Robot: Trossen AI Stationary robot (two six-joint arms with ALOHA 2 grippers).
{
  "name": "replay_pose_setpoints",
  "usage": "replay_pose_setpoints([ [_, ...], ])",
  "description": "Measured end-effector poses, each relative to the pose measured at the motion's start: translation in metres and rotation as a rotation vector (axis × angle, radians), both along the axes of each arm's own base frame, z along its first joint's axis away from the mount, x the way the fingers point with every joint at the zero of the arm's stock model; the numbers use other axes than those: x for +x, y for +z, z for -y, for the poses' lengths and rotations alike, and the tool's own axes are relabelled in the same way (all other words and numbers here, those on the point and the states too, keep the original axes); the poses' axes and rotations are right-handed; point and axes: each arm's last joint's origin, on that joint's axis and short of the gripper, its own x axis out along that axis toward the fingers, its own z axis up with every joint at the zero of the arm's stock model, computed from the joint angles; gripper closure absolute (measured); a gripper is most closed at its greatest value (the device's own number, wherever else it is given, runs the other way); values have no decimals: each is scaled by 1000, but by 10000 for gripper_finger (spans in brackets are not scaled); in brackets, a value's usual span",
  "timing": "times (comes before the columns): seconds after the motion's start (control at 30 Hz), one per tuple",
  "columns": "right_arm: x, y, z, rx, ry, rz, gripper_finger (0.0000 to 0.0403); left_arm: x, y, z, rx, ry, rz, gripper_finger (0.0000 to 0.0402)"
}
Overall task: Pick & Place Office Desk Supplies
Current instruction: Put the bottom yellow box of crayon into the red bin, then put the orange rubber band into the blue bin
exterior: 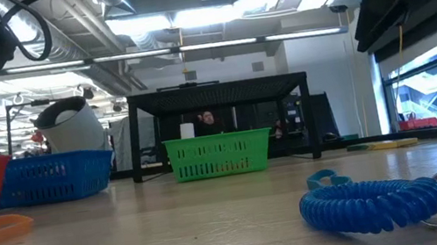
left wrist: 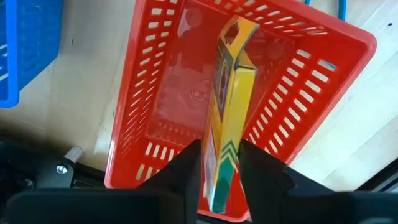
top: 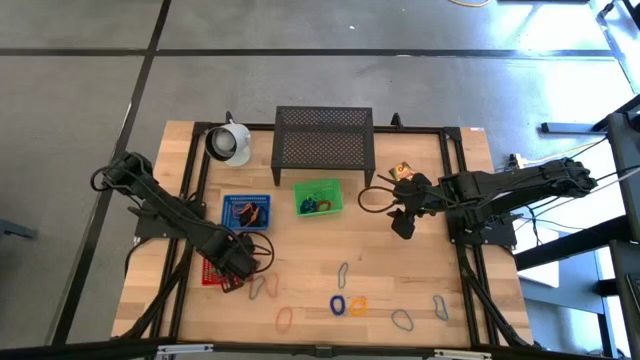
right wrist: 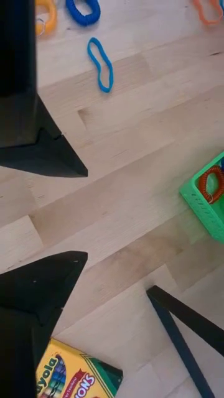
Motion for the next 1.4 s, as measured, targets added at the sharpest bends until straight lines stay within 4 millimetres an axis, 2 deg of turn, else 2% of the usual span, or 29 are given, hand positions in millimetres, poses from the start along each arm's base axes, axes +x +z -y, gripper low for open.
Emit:
replay_pose_setpoints([
  [0.2, 1, 1, 0, 3, 0, 17, 197, 0, 6, 0, 12, 0, -17, 272],
  [0.4, 5, 3, -1, 6, -2, 58, 197, -4, 26, -3, 71, -10, -79, 268],
  [0.53, 6, 4, 0, -6, -13, 81, 197, -2, 42, -4, 118, 3, -57, 268],
  [0.7, 6, 4, 0, 8, -33, 87, 197, 14, 65, 3, 112, 35, 142, 271],
  [0.83, 6, 4, 0, 13, -45, 89, 197, 33, 71, 13, 83, 46, 383, 270],
  [0.93, 6, 4, 0, 21, -57, 91, 197, 50, 64, 23, 73, 14, 492, 265],
  [1.07, 7, 4, -1, 21, -56, 92, 197, 71, 42, 37, 76, -96, 526, 253],
  [1.27, 7, 4, -1, 27, -52, 90, 197, 93, 2, 50, 153, -444, 490, 247],
  [1.4, 7, 4, -1, 28, -51, 90, 197, 101, -22, 48, 175, -556, 403, 252],
])
